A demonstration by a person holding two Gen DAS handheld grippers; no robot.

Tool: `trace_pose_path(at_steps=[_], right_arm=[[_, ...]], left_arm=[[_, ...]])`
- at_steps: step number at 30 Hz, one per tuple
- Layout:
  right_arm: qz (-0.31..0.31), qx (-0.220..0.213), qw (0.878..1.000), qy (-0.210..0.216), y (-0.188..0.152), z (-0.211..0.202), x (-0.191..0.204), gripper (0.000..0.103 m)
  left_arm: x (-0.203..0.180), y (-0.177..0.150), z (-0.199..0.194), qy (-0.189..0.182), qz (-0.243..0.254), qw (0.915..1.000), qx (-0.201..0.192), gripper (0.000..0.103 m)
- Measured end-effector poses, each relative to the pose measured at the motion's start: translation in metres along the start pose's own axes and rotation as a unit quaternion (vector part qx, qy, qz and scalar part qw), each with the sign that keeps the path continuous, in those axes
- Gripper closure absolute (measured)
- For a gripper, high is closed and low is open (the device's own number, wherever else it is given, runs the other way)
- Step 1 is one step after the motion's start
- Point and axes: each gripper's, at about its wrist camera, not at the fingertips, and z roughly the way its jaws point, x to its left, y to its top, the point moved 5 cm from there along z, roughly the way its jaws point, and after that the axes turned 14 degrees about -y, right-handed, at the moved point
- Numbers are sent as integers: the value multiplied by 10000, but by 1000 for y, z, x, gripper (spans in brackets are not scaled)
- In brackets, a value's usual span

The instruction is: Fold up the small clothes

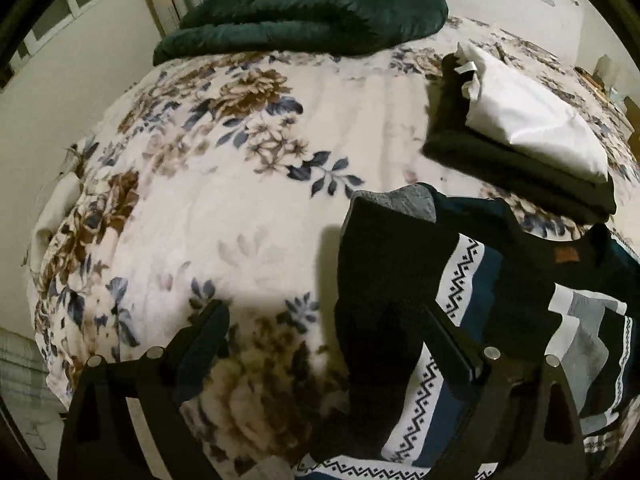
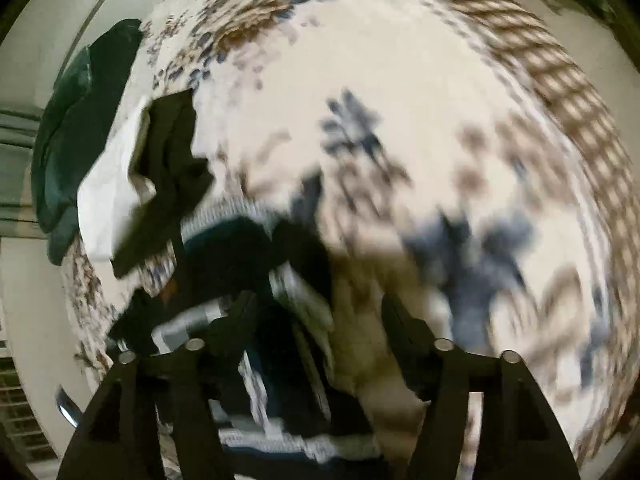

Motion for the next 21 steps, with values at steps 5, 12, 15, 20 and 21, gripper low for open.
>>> trace_pose_path(at_steps=[5, 12, 15, 20, 21], right_arm=[[-730, 1034, 9917, 209, 29, 70, 24, 77], [-822, 142, 9964, -151, 76, 41, 8, 99], [-1095, 510, 9924, -220, 81, 59, 6, 98], [-1090, 832, 9897, 420, 66, 48, -12, 55], [-1097, 829, 9893, 498, 60, 41, -21, 53]], left_arm=[[-12, -27, -33, 375, 47, 9991, -181, 7], [-62, -129, -102, 744, -478, 9961, 50, 7], [-87, -185, -115, 704, -712, 9943, 378, 6], [-122, -276, -123, 478, -865, 9898, 1025, 6], [-131, -295, -125, 385, -876, 9887, 1155, 7]])
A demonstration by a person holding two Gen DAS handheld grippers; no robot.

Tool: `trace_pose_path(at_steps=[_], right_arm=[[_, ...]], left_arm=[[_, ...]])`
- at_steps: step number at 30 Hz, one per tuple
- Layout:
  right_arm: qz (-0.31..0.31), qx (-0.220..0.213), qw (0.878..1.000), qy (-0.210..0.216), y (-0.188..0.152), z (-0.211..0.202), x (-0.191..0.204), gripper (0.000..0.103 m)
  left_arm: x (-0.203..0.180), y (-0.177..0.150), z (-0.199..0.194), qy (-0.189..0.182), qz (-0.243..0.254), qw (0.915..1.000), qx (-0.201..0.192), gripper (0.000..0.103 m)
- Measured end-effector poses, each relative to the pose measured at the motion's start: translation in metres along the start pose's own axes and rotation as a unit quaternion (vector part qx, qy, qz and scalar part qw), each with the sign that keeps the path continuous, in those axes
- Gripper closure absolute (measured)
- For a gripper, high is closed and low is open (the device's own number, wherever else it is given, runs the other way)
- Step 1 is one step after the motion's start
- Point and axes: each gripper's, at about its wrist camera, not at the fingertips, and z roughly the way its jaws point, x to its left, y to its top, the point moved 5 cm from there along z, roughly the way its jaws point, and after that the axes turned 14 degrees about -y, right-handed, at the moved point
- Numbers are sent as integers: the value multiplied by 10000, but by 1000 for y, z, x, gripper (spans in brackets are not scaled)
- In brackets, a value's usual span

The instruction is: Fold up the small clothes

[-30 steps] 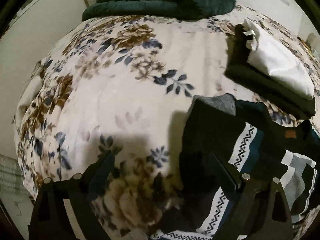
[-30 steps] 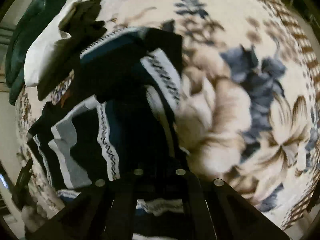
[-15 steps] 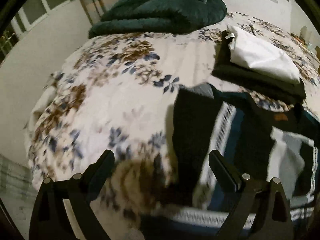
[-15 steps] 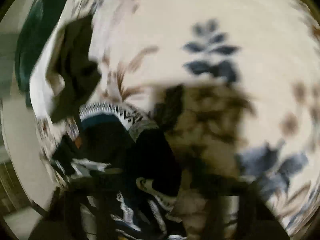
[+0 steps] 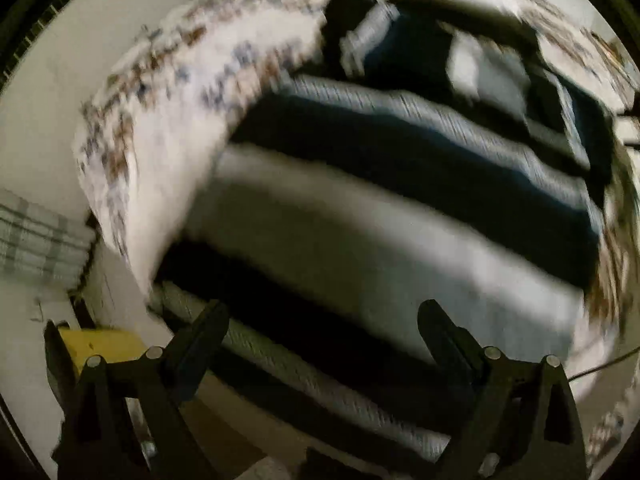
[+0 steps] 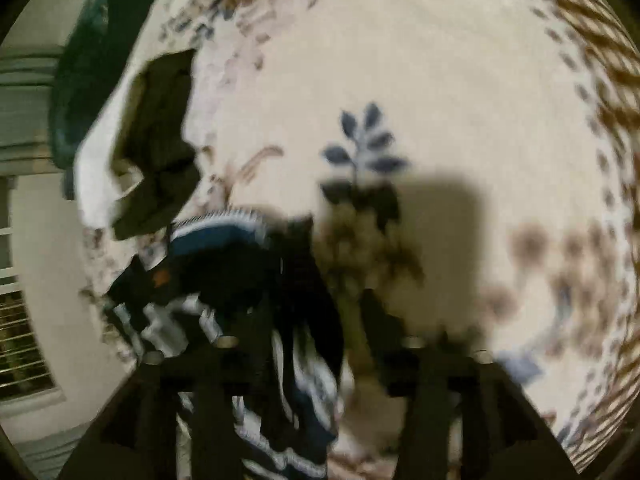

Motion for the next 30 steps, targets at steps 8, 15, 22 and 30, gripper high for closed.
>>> trace_pose_path(at_steps=[8, 15, 22, 30], right_arm=[[-575, 1250, 9899, 345, -142, 34, -24, 53], [-726, 1038, 9903, 565, -174, 82, 20, 97], [-1001, 548, 9934, -96, -175, 43, 1, 98], [-1361, 644, 9886, -75, -159, 8, 6, 46]], left_arm=[[-35, -102, 33, -576, -551, 9928, 889, 7], [-20, -98, 39, -376, -1006, 9916, 721, 7], [-2, -102, 42, -236, -1075, 9918, 653, 7], [-65, -115, 36, -600, -10, 9962, 625, 7]])
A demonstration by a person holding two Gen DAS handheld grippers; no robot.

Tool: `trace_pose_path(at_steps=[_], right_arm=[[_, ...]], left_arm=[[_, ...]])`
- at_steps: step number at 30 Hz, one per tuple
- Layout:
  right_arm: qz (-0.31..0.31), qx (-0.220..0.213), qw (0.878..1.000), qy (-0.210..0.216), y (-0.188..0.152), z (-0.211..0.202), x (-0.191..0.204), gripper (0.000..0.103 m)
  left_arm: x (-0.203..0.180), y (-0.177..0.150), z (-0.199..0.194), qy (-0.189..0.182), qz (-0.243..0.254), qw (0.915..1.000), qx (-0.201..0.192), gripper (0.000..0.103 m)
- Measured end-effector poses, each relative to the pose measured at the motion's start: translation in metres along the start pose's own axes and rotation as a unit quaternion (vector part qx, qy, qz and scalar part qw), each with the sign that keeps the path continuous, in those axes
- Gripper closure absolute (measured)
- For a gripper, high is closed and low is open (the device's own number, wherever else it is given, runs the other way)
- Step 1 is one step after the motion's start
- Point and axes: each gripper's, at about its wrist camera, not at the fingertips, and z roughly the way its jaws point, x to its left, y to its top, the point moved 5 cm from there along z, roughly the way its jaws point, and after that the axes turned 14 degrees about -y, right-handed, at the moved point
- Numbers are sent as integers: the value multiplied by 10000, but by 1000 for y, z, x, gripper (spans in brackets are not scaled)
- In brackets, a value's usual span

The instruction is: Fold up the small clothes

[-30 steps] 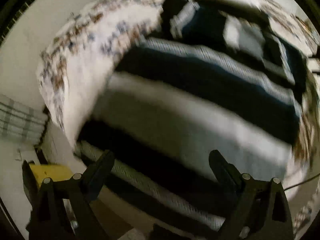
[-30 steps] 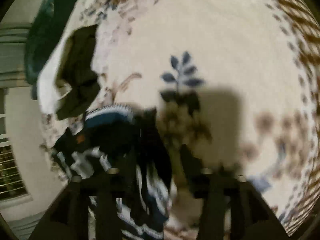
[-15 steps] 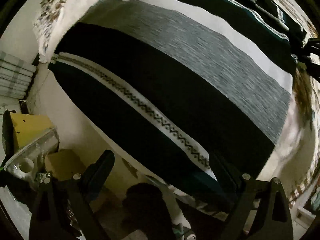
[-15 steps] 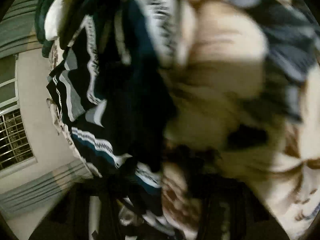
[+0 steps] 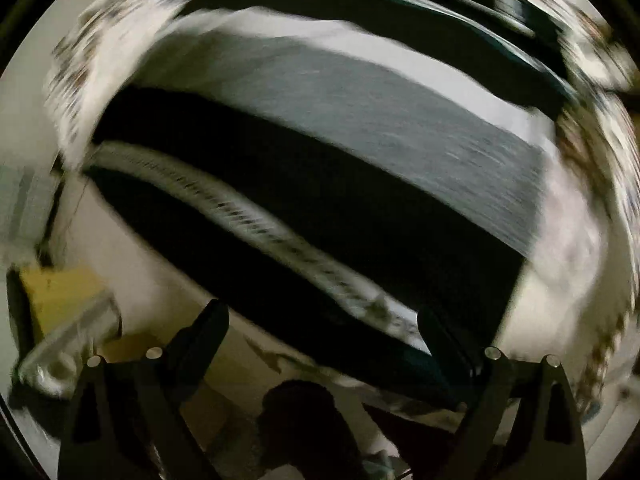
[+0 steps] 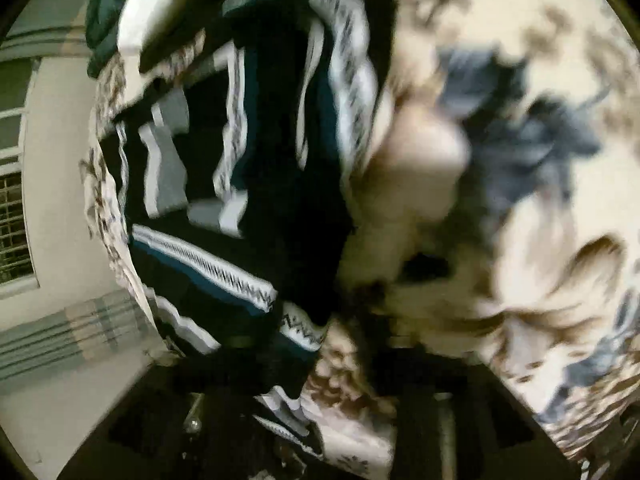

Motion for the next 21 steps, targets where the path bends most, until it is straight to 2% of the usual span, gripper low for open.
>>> trace_pose_path(at_steps=[3, 6, 8, 9, 10, 11, 12, 13, 16, 17, 18, 19, 21], right_arm=[[258, -275, 9993, 36, 27, -23, -24, 44], [554, -523, 9970, 165, 71, -35, -35, 43], [635, -761, 9949, 187, 100, -41, -41, 41], [657, -828, 9942, 219, 111, -42, -41, 40], [671, -843, 9938, 267, 120, -41, -43, 40], [717, -835, 9934, 334, 131, -38, -42, 40], [793, -798, 9930, 372, 140, -33, -44, 40], [861, -720, 9928, 415, 147, -26, -44, 40], [1035, -370, 9934, 337, 160, 3, -37, 42], [1006, -382, 9939, 249, 162, 7, -35, 50], [910, -414, 9948, 173, 162, 8, -32, 87], [806, -383, 9959, 124, 161, 9, -29, 96], [715, -634, 9953, -147, 158, -3, -30, 97]], left_arm=[[-43, -6, 12, -179, 659, 9976, 73, 7], [-81, -9, 26, -327, 1166, 9926, 92, 7], [-101, -10, 38, -323, 1494, 9882, 92, 13], [-110, -11, 46, -256, 1683, 9853, 116, 29], [-115, -11, 53, -198, 1802, 9833, 181, 55], [-119, -11, 62, -65, 1951, 9803, 303, 70], [-119, -10, 67, 40, 2015, 9789, 353, 92], [-119, -9, 70, 167, 2060, 9778, 337, 94], [-111, -6, 65, -68, 1958, 9804, 195, 99], [-108, -6, 61, -107, 1975, 9801, 144, 100], [-107, -9, 57, -107, 2049, 9787, 96, 101], [-106, -12, 52, -88, 2153, 9765, 44, 101], [-105, -23, 41, -130, 2285, 9735, -21, 101]])
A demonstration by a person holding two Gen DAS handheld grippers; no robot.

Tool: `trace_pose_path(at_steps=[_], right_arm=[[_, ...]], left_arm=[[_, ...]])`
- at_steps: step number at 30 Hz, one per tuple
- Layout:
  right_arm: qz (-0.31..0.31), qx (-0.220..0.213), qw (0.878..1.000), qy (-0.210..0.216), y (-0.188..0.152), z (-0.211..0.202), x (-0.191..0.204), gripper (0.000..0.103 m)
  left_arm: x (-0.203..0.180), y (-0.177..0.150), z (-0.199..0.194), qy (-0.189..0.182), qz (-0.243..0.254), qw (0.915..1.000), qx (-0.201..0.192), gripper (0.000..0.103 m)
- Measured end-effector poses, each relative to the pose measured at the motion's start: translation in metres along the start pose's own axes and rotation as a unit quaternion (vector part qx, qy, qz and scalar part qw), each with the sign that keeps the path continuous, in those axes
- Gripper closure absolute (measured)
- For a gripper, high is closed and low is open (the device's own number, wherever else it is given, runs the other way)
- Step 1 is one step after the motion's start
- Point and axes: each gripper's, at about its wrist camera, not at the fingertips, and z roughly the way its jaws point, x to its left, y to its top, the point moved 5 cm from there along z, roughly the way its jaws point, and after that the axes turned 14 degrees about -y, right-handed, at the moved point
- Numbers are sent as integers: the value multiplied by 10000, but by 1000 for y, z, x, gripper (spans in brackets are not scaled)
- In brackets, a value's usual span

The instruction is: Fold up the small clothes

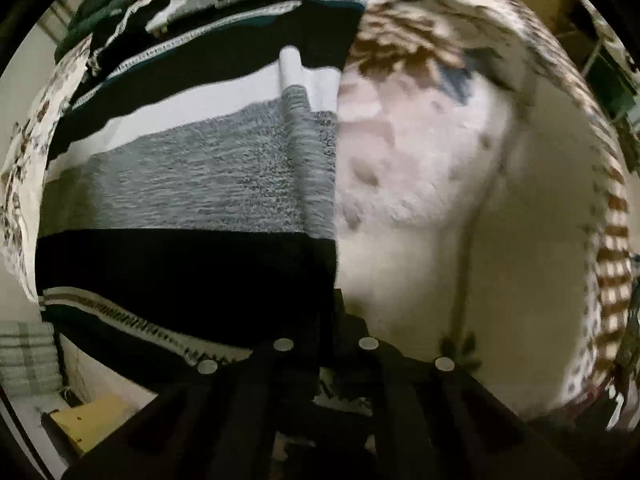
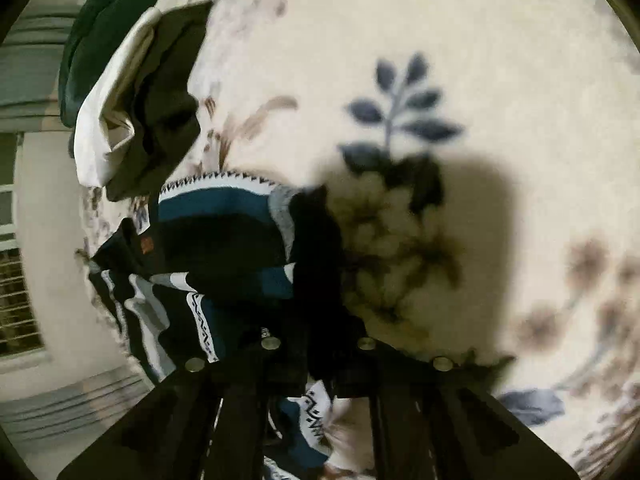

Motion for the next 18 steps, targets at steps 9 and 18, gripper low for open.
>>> trace_pose_path(at_steps=[9, 18], right_arm=[[-41, 25, 9983, -573, 11, -6, -5, 93], [-40, 315, 9992, 254, -6, -22, -30, 39]], left_arm=[[24, -12, -13, -140, -269, 9995, 104, 96], [47, -42, -9, -271, -713, 9970, 137, 46]])
